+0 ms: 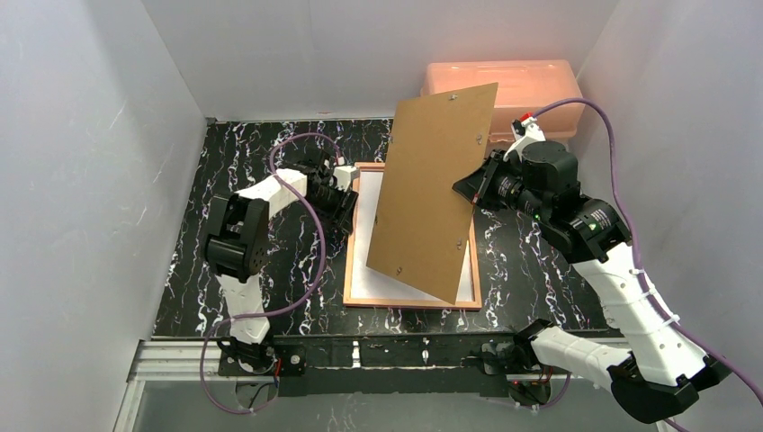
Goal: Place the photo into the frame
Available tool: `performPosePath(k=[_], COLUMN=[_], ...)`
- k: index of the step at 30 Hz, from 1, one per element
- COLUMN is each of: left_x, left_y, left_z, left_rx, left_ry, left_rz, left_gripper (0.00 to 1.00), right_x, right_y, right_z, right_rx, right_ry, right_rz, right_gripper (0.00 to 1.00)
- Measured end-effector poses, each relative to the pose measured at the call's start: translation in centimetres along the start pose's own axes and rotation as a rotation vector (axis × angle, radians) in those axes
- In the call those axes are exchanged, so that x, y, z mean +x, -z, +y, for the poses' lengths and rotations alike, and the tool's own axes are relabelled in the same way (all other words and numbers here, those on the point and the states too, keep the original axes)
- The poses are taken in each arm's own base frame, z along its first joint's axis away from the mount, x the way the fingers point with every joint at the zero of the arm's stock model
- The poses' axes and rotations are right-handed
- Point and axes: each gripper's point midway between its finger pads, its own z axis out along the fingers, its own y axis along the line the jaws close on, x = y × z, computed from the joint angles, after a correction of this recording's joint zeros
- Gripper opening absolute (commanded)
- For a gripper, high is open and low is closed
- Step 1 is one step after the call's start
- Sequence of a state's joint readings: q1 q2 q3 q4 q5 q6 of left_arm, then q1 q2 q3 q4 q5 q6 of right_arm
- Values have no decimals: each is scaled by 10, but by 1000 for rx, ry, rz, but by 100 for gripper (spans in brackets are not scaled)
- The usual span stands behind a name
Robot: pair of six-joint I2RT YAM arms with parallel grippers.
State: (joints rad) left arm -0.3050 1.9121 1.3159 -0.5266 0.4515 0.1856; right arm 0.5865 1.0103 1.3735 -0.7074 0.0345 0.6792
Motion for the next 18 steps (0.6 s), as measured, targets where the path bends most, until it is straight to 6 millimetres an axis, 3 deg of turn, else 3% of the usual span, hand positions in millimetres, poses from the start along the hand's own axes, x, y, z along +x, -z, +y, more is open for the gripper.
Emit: performPosePath(k=[12,18], left_x=[-4,-5], left_y=[-12,-13], left_z=[-6,-6], left_rx=[1,-8], left_ry=[-5,-1], left_rz=[6,5], left_gripper=[55,50], right_x=[0,1], right_y=[0,0], right_z=[-1,0], right_rx=[2,-4], right_ry=[1,-2], right_rz=[0,6], right_gripper=[1,1])
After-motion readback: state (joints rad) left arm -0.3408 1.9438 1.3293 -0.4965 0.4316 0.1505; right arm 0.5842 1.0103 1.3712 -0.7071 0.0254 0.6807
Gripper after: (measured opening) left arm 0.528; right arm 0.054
